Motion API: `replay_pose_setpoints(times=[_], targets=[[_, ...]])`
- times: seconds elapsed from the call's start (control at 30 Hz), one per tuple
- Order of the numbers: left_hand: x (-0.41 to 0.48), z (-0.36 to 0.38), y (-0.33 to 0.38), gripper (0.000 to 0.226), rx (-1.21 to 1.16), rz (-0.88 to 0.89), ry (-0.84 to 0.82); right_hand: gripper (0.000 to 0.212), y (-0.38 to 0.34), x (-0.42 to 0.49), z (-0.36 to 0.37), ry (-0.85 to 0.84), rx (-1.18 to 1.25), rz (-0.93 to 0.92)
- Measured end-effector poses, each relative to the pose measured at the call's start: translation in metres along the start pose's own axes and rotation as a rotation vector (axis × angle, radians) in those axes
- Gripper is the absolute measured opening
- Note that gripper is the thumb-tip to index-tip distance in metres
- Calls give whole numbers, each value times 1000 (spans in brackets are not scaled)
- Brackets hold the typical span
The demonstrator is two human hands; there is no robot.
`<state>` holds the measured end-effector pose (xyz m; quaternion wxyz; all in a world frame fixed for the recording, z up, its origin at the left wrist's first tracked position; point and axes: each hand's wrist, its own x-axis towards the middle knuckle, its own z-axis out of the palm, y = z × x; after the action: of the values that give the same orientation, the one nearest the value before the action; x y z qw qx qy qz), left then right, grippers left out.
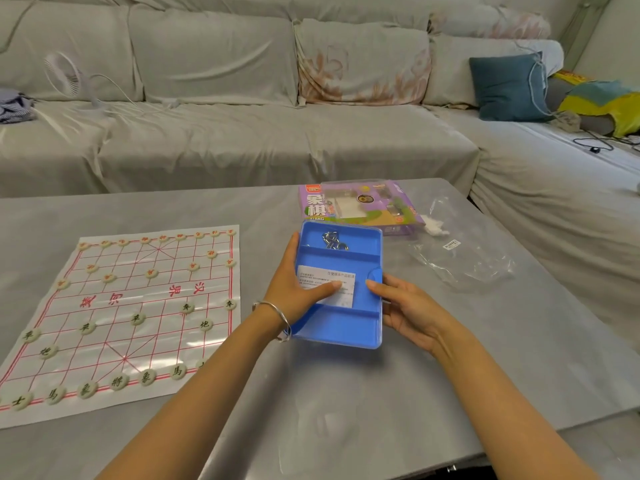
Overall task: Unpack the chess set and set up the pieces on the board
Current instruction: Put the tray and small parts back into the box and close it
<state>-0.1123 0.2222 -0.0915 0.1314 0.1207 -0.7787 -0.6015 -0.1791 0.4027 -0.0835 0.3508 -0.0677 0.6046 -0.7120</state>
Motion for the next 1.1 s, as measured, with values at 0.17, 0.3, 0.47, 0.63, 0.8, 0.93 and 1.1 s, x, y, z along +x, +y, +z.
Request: replay_pose_setpoints(times=[0.17,0.3,0.47,0.63,0.8,0.93,1.1], targets=[[23,14,12,66,-163,-70,28,30,-7,5,-20,111,68,-80],[59,28,12,43,-225,-272,140,22,-15,11,-41,421,82,-142],[102,60,14,31,-187,-580,1,20,-25,19,-73,643,112,-252],[123,81,13,23,-456,-636,27,17,-27,19,-92,732,128,-299],[105,41,7,26,-504,-469,119,23,-36,11,-94,754,206,-367],[62,-9,9,38,-490,-385,152,18,-39,6,-81,632,297,-354],[15,-25,13,43,-589,-325,101,24,-31,3,-37,372,337,-243]])
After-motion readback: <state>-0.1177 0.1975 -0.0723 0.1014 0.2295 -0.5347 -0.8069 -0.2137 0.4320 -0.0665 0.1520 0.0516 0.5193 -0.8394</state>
